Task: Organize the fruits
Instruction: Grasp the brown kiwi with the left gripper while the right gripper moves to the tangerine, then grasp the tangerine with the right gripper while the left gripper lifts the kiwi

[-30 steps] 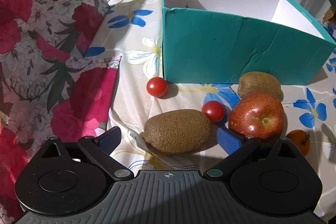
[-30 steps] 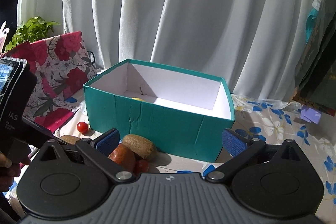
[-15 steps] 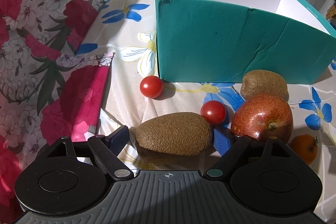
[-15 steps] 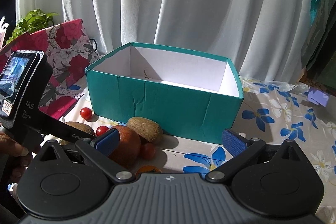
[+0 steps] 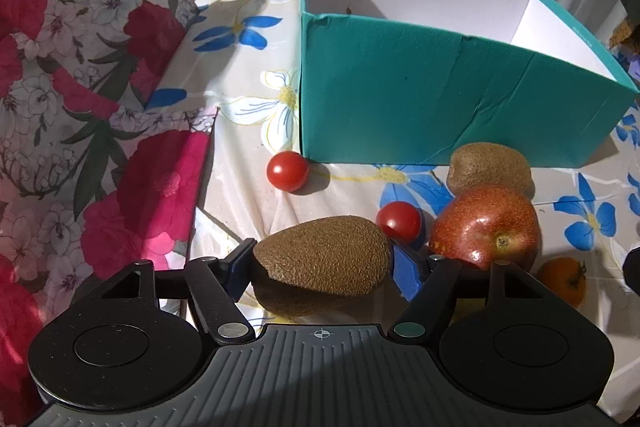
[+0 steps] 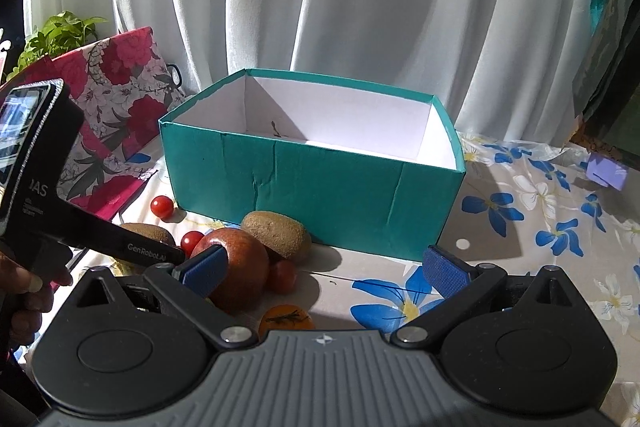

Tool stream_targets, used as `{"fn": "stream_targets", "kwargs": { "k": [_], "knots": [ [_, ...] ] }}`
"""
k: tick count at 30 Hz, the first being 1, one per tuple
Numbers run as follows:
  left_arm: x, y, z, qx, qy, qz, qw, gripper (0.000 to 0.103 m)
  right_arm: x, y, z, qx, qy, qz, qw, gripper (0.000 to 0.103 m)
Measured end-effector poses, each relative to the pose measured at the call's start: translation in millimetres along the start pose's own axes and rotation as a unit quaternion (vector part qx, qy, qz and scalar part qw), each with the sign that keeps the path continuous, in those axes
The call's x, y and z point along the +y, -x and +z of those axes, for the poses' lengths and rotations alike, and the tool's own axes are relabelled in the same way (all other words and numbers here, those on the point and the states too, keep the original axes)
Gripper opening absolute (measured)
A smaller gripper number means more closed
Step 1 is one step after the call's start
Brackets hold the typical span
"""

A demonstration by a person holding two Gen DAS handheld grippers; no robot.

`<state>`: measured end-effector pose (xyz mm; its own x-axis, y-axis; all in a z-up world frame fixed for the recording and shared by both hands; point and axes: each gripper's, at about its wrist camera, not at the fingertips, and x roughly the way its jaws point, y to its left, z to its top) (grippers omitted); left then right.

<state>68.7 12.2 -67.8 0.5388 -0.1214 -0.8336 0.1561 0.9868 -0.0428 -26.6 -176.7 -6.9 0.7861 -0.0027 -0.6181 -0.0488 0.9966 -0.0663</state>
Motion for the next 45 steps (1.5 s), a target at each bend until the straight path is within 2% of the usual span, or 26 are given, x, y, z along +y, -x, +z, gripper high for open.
{"fn": "stream_targets", "kwargs": {
  "k": [6,9,14,16,18,27,30,32,35,45],
  "knots": [
    [3,27,2,-0.021,0.010,-0.010,0.9997,0.075,0,-4,-5,0.016,-0.006,0.002,1.000,0.102],
    [3,39,2,-0.030,0.011,-0.018,0.9993,0.075,2,-9,-8,0.032,-0.009,0.004,0.999,0.093],
    [0,50,-2,-0.038,0.006,-0.023,0.9990,0.075,4,-18,-14,0.055,-0.018,0.009,0.998,0.083],
    [0,51,-4,-0.034,0.005,-0.024,0.9991,0.075,4,-24,-16,0.067,-0.023,0.007,0.997,0.071],
    [1,52,-6,-0.031,0.009,-0.027,0.9991,0.075,4,-31,-19,0.083,-0.030,0.016,0.996,0.064],
    [0,57,-6,-0.035,0.005,-0.024,0.9991,0.075,10,-57,-28,0.127,-0.032,0.034,0.991,0.055],
    [-1,57,-6,-0.033,0.005,-0.025,0.9991,0.075,11,-62,-31,0.134,-0.032,0.037,0.990,0.046],
    [-1,56,-6,-0.030,0.003,-0.025,0.9992,0.075,12,-62,-32,0.129,-0.032,0.043,0.990,0.040],
    [-2,58,-5,-0.031,0.001,-0.024,0.9992,0.075,11,-58,-31,0.124,-0.031,0.043,0.991,0.040],
    [-15,76,12,-0.051,-0.009,-0.019,0.9985,0.075,-8,-15,-5,0.055,-0.050,0.018,0.997,0.040]
  ]
}}
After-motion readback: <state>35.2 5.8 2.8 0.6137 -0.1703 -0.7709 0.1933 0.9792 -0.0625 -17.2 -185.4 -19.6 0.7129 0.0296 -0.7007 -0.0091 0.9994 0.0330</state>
